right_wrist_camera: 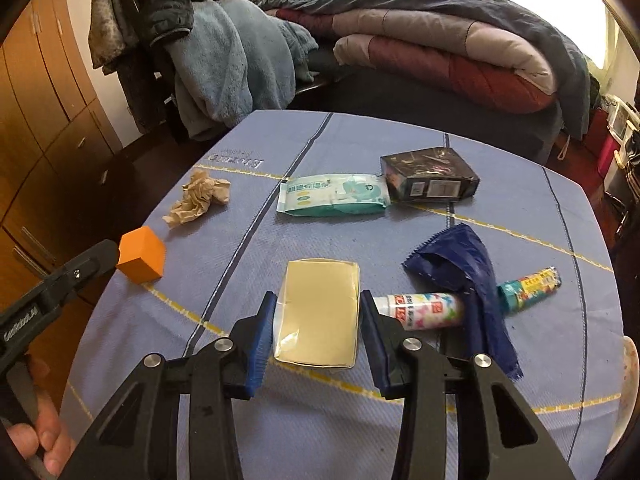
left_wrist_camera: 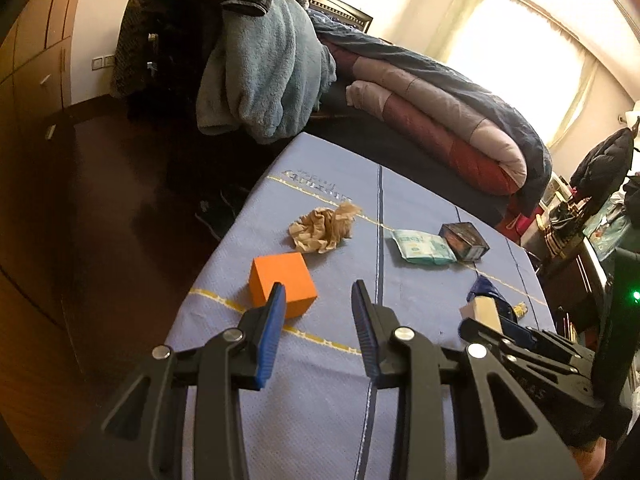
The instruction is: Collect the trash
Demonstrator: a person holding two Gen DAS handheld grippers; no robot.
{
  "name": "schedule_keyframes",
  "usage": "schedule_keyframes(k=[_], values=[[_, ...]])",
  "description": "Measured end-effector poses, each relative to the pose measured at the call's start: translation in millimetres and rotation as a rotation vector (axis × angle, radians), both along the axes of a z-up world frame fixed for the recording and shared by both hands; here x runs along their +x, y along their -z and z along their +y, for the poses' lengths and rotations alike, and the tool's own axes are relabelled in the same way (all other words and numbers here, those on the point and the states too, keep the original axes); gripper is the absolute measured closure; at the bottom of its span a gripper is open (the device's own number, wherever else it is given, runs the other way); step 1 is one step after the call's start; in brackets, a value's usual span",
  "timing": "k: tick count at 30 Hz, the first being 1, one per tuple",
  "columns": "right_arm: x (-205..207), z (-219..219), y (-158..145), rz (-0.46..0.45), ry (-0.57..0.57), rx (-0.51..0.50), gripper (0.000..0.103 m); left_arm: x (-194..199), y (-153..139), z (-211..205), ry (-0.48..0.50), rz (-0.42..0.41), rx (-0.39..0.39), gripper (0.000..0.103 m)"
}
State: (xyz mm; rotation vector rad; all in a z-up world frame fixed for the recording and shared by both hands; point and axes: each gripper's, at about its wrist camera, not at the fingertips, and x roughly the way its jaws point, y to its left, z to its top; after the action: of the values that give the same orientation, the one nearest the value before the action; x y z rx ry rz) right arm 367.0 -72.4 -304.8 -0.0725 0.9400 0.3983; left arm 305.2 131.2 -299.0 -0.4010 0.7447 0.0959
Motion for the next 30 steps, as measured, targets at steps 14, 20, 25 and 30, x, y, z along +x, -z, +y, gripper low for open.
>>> schedule_keyframes(k=[14,20,25,30], values=[[-8,-8,-9,-0.009,-0.011,0.044,0.061,55,27,3,-0.079,0.094,0.169,0.029],[-9,-12,-11,-0.008,-0.004,0.054,0.061,58,37,0,-0.062,0.105,0.133,0.031],[-12,-16,-15,-0.016,-0.001,0.065,0.061,61,41,-6,-0.037,0.112,0.120,0.061],[-16,-23,-18,-0.020,0.007,0.071,0.061,55,36,-7,-0.049,0.107,0.098,0.067]])
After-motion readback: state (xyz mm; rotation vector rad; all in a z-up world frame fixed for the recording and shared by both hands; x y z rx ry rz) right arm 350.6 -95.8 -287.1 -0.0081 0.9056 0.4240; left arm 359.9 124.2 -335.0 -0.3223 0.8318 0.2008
